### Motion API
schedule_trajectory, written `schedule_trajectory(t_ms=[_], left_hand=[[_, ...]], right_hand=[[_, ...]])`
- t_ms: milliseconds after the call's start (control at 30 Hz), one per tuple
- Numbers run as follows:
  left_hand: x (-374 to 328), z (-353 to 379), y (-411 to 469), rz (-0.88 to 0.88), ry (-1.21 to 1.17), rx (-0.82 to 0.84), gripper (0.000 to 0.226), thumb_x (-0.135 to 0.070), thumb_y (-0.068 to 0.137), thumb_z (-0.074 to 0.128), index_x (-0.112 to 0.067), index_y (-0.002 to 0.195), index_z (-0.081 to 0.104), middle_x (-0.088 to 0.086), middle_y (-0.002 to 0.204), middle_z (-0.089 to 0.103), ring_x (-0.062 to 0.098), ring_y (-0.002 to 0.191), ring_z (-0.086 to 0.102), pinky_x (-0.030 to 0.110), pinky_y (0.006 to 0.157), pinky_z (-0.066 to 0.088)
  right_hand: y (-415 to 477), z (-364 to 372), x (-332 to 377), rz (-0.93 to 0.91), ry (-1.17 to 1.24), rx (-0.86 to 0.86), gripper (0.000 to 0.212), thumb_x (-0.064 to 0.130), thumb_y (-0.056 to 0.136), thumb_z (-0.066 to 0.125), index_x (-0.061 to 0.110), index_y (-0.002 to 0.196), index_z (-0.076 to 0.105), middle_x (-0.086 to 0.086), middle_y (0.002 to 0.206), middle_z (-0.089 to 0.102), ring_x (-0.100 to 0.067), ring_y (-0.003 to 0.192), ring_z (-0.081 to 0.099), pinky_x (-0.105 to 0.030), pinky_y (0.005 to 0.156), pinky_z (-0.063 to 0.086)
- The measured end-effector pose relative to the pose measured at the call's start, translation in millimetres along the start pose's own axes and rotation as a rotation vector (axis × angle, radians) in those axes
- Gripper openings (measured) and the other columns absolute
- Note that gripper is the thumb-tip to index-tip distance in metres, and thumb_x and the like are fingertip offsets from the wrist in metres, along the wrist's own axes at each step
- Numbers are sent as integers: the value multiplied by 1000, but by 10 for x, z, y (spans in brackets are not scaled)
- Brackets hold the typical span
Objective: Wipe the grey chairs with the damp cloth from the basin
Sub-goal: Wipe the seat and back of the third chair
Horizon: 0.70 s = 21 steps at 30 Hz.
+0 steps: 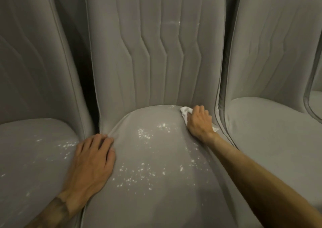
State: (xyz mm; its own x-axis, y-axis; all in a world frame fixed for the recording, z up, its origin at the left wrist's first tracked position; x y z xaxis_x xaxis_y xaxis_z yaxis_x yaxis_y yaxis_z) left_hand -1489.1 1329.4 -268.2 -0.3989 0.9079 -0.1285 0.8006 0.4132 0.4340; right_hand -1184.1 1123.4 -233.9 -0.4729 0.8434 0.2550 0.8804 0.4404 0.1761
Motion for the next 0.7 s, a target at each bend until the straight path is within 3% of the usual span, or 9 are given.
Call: schedule_trajectory(t_ms=[67, 200, 400, 567, 633, 700], left_hand=[[-4, 10, -7, -1, 5, -8, 31, -36, 102, 37, -22, 120, 58, -2, 119, 52, 23, 106, 53, 40, 94, 38], [5, 13, 17, 10, 34, -11, 29, -36, 103, 38, -23, 120, 57, -1, 121, 51, 23, 108, 52, 40, 95, 37], [1, 0, -2, -8, 45, 6, 31, -35, 102, 38, -22, 121, 59, 1, 123, 53, 25, 112, 54, 42, 98, 37], [-32, -36, 15, -12, 29, 1, 32, -34, 102, 40, -21, 121, 61, 2, 123, 56, 27, 112, 55, 43, 99, 39], [-29, -37, 15, -16, 24, 6, 33, -35, 102, 39, -20, 122, 62, 4, 124, 57, 28, 113, 56, 44, 100, 39], [-29, -29, 5, -21, 28, 13, 34, -36, 102, 38, -21, 122, 62, 3, 125, 57, 27, 114, 56, 44, 101, 39]], right_hand=[[-37, 54, 202, -45, 61, 9, 39, 36, 104, 38, 1, 118, 50, -20, 122, 51, -39, 108, 48, -47, 91, 37], [-142, 176, 368, -330, 9, 33, 39, 39, 105, 40, 5, 114, 55, -16, 111, 55, -35, 103, 50, -42, 88, 38], [108, 118, 208, -53, -82, -40, 35, 35, 105, 38, 3, 114, 50, -19, 120, 52, -39, 107, 50, -45, 86, 38], [-29, 304, 670, -386, 12, 23, 40, 40, 104, 42, 5, 113, 58, -18, 107, 57, -36, 100, 51, -44, 84, 37], [57, 239, 506, -379, 5, 36, 35, 36, 105, 41, 5, 109, 56, -19, 107, 56, -37, 98, 52, -44, 83, 36], [174, 150, 286, -222, -13, 21, 32, 32, 105, 39, 4, 110, 52, -20, 115, 54, -39, 104, 52, -46, 87, 37]])
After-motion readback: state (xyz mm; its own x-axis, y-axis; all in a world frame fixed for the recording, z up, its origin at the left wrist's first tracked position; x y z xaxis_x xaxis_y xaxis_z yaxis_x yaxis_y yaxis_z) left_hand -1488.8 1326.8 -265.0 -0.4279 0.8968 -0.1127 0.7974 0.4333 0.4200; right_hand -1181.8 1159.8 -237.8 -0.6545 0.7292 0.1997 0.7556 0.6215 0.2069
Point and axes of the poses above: each hand's wrist, its own y-axis towards the middle knuckle, its own z-axis out of the palm, x = y × z, the point moved 1 cm from there along y, towards the middle knuckle
